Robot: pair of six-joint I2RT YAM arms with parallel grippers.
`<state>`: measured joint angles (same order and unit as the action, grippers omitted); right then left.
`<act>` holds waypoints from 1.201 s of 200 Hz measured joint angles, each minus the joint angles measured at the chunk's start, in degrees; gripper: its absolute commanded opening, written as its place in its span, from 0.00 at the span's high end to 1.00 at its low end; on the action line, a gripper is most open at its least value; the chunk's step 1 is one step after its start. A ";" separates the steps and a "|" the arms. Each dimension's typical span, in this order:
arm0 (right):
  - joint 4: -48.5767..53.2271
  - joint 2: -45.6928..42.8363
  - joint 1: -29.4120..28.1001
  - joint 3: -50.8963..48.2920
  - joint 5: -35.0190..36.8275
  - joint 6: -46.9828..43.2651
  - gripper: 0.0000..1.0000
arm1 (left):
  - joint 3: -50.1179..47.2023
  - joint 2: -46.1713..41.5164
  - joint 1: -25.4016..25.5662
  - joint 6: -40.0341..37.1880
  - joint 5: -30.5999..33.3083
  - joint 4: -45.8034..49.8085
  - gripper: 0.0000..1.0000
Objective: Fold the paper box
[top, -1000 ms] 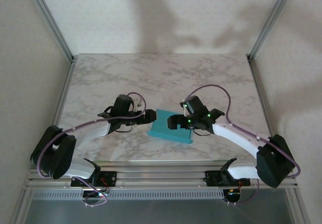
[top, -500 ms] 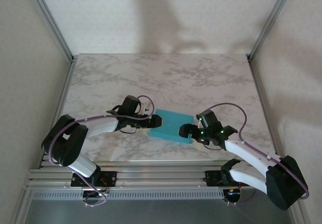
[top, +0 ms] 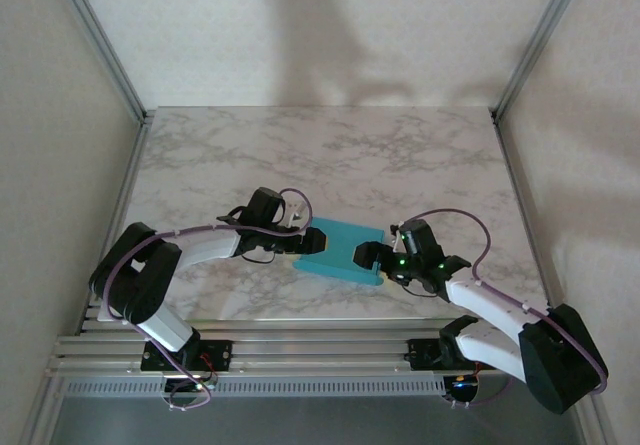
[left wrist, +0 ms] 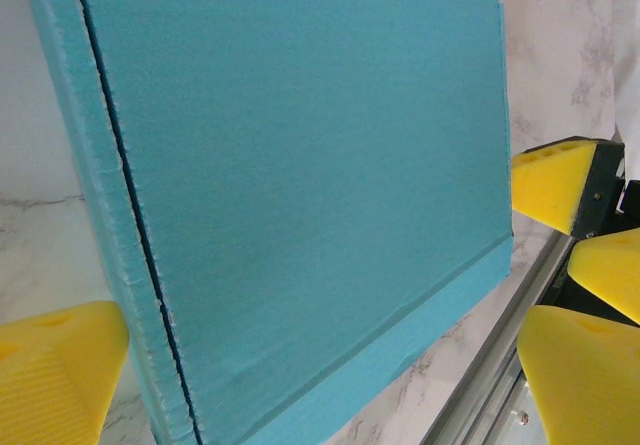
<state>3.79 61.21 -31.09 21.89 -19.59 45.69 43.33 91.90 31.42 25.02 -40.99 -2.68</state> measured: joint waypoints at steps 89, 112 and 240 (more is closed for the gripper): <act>-2.43 1.31 0.13 -0.20 -0.17 0.00 0.02 | 0.07 0.07 0.00 -0.15 -0.46 0.02 0.01; -2.14 1.11 0.28 -0.20 -0.15 -0.17 0.02 | 0.07 -0.02 0.00 0.09 -0.96 -0.13 0.01; 13.03 -2.86 6.97 11.67 -3.10 -4.46 0.01 | 3.21 -6.60 -0.50 4.44 -2.78 2.10 0.01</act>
<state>16.82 58.35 -24.12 33.56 -22.70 41.23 46.54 85.30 30.92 29.45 -43.77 -0.58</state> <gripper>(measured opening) 0.990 0.993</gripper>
